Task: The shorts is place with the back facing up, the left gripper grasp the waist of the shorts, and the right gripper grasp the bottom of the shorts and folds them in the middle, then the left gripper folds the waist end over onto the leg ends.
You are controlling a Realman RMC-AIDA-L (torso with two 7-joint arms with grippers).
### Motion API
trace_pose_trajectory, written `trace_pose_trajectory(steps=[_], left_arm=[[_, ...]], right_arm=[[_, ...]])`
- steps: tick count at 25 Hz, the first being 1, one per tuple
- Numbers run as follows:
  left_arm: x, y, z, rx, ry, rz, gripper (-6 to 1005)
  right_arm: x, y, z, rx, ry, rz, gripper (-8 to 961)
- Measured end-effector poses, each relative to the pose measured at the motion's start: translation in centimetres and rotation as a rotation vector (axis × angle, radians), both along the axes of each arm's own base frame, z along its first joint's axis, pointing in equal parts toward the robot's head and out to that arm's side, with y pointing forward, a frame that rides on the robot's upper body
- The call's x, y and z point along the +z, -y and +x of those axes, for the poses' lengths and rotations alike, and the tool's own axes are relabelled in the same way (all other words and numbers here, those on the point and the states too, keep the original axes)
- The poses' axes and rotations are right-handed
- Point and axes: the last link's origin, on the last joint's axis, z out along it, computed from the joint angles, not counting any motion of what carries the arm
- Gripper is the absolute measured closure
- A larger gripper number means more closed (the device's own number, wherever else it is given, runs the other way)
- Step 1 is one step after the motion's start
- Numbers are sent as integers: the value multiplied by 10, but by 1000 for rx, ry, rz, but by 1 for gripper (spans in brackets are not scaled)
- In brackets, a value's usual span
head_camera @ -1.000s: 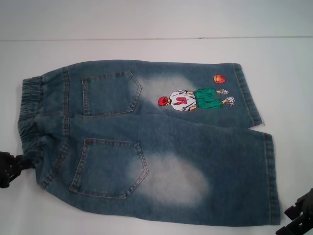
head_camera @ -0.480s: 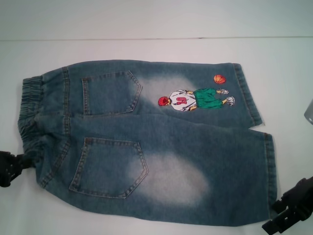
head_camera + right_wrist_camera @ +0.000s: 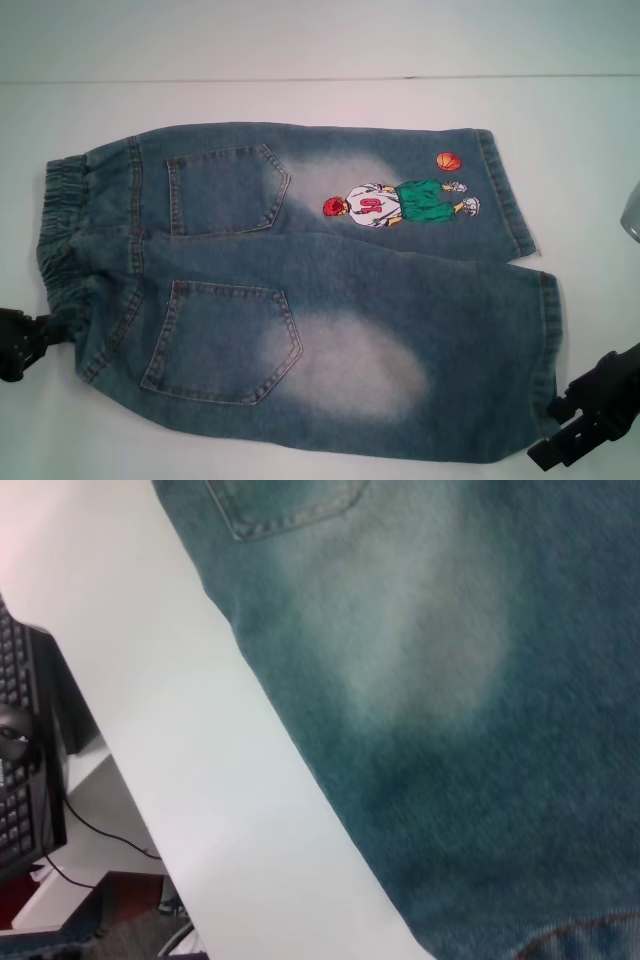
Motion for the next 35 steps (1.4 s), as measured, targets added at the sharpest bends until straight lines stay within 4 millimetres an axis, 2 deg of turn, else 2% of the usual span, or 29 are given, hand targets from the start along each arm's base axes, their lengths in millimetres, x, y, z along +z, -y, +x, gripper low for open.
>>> trace_pose_trajectory(steps=[6,11,22,25,30,35], left_arm=[[0,1,0,2,1,-1,922],[-2,1,-1,5,9,-6,922],[-3,2,-1,2,7,-8,924],[-4,2,-2,3,8,-8,924],[-4,3,-2,5,11,-10,924],[-3,4,-1,8,21,-7,924]], right_arm=[[-4,-2,-1,0,-19,17,168],[-7,-2,3,-18,-19,16,379],[-12,-6,8,-47,3,57,604],[-15,-6,7,-38,1,52,770],[-17,-7,5,-35,-25,69,924],[-12,-8,9,-32,-27,110,923]])
